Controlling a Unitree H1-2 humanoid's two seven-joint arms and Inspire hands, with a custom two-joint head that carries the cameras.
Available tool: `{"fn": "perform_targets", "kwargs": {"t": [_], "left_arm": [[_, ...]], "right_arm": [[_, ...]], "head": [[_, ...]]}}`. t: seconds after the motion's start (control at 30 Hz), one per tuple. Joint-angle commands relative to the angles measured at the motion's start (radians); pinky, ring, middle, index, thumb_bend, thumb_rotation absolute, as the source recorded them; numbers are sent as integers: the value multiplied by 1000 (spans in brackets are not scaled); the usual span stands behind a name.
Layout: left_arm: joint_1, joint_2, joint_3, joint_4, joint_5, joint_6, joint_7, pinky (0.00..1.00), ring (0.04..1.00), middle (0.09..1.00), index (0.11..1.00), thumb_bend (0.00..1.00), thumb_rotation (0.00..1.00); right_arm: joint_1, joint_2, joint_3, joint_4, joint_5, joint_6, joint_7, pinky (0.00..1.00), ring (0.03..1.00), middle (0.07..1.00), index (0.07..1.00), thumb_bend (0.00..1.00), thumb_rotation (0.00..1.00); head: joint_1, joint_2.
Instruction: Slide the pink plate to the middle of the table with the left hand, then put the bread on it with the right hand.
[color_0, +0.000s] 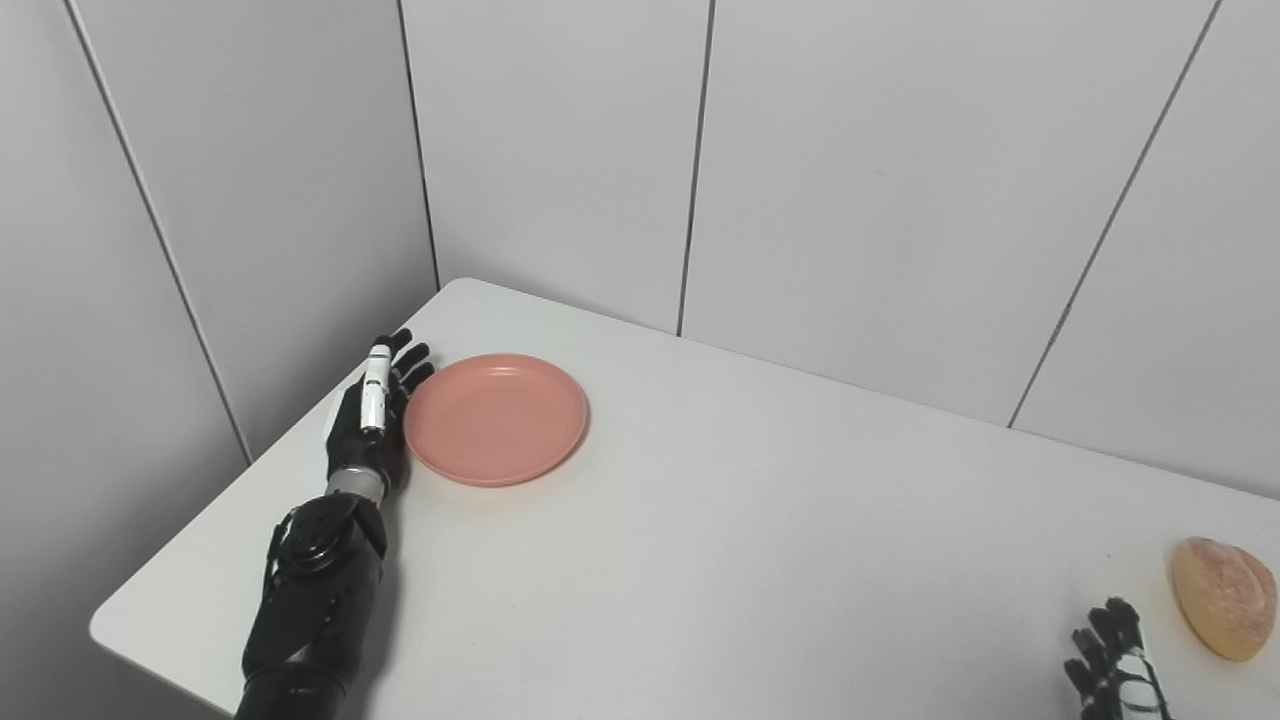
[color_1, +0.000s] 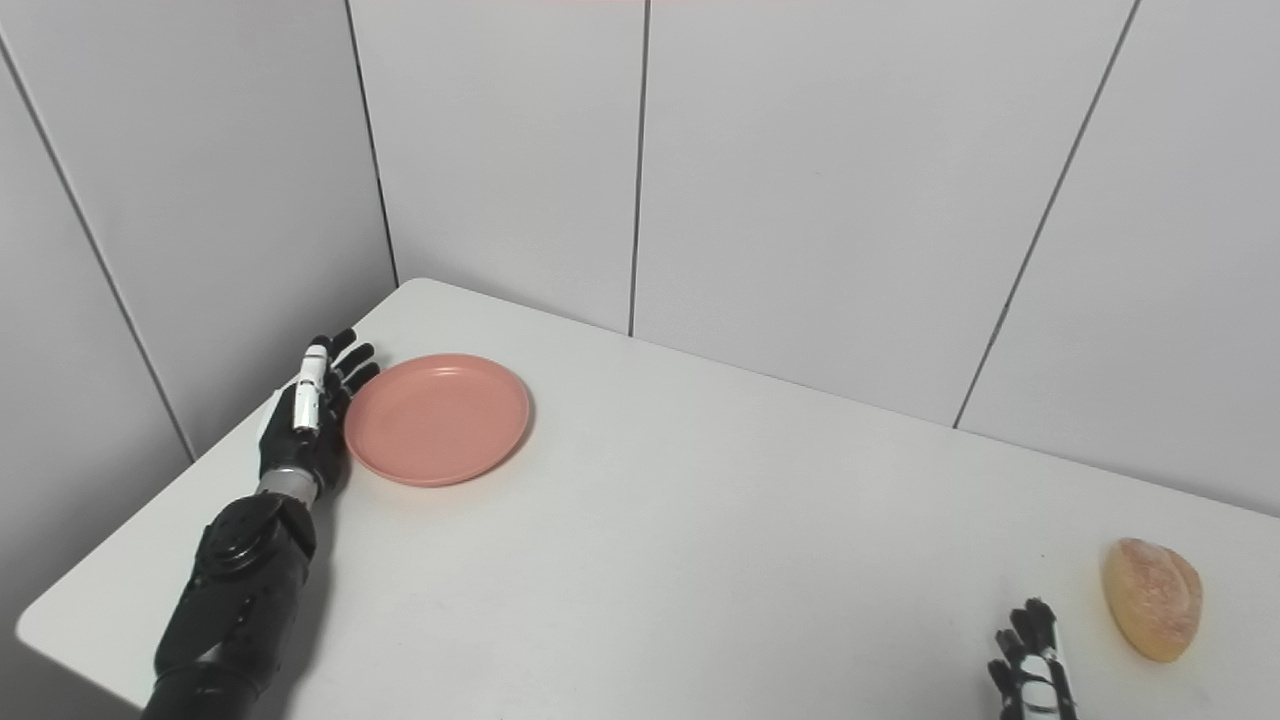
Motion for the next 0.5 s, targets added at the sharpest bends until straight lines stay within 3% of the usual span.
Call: {"fn": "perform_targets", "kwargs": {"t": [0.0,0.3,0.47], "left_arm": [[-32,-3,-2,9,-21,-4,-24,917,902,900,882,310,1000],[-46,-18,-8,20,-40,13,-62,961,926,918,907,330,1000],[-53,-23,-28,31,-26,15,-81,925,918,919,903,313,1000]], "right_arm": [[-16,-1,-1,-37,1,-2,2,1000,993,999,1000,83,1000],[-21,-3,1,-19,12,-20,15,1000,1000,1000,1000,101,1000],[-19,7,0,-23,3,-11,3,1000,995,1000,1000,103,1000]], "head": [[-2,1],[-12,4],[-24,7]]}}
